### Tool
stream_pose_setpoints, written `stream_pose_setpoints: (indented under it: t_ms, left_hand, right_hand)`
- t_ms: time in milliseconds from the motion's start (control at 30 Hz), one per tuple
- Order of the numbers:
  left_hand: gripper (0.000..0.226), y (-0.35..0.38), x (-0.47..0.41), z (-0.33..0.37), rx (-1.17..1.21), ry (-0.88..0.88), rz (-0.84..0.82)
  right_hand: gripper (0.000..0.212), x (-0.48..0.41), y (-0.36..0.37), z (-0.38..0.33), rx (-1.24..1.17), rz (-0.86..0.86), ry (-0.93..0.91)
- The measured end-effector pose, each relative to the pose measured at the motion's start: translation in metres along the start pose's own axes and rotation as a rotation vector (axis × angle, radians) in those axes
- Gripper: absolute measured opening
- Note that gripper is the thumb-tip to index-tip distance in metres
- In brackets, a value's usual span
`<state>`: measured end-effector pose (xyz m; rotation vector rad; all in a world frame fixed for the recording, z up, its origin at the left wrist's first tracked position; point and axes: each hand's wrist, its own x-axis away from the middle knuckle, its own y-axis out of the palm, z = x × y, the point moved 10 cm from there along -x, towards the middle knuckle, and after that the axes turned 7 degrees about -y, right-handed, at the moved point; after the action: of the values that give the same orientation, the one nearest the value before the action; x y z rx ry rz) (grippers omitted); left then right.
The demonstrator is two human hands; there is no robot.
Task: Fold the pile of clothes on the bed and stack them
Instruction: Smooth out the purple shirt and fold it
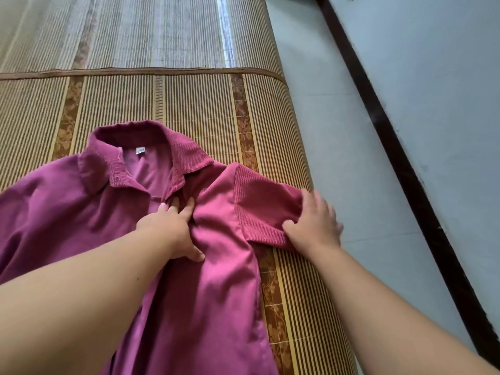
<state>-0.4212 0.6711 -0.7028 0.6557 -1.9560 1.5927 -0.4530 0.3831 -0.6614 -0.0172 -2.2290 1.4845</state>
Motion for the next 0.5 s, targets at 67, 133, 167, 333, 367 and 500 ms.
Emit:
stream_pose_setpoints:
  t_ms: [67, 133, 167, 333, 367, 500]
  left_hand:
    - [0.142, -0.001, 0.000, 0.000, -0.005, -0.001, 0.013]
    - [0.141, -0.002, 0.001, 0.000, -0.010, 0.004, 0.025]
    - [0.141, -0.003, 0.000, -0.001, -0.011, 0.005, 0.035]
    - [0.142, -0.002, 0.000, -0.002, 0.003, 0.011, 0.085]
    - [0.142, -0.003, 0.001, -0.001, 0.002, 0.017, 0.102]
    - [0.142, -0.003, -0.002, -0.003, 0.037, 0.024, 0.121]
  right_hand:
    - [0.074, -0.007, 0.003, -0.042, -0.046, 0.011, -0.213]
    - [0.057, -0.022, 0.009, -0.058, -0.082, -0.024, -0.215]
    - [0.038, -0.030, 0.005, -0.063, -0.089, 0.008, -0.210]
    - [0.023, -0.050, -0.026, -0.067, -0.189, 0.234, -0.129]
    - [0.032, -0.049, -0.020, -0.067, -0.229, 0.196, -0.110]
    - [0.066, -0.018, 0.010, -0.125, -0.003, 0.138, -0.387]
